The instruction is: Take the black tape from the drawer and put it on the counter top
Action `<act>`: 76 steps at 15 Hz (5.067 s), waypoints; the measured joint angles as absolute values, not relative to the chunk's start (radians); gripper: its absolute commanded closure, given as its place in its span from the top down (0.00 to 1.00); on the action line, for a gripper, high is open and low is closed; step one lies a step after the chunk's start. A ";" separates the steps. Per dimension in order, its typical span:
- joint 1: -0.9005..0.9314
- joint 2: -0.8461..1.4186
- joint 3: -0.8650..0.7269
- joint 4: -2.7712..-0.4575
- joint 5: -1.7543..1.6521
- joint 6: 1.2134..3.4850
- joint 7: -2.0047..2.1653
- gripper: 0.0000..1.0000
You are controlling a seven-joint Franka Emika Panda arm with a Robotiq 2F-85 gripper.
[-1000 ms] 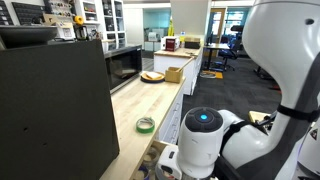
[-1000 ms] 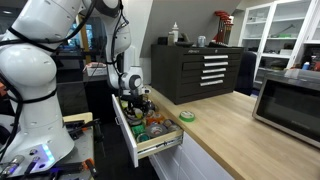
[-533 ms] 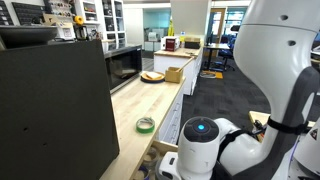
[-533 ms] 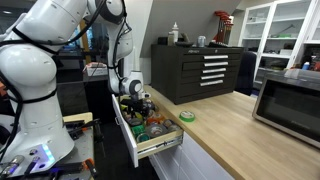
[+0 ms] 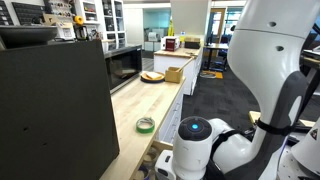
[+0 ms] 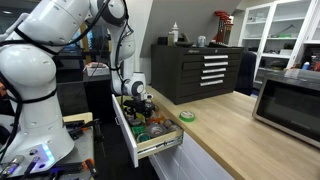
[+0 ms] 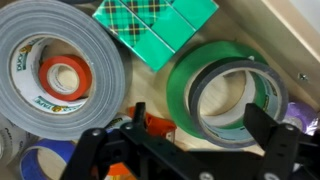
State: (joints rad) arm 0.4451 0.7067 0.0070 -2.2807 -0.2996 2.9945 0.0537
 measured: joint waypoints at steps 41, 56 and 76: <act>0.385 0.476 0.175 -2.309 -0.248 2.757 0.006 0.04; 0.257 0.198 0.063 -2.380 -0.284 2.564 0.083 0.04; 0.121 0.155 0.036 -2.262 -0.198 2.501 0.110 0.05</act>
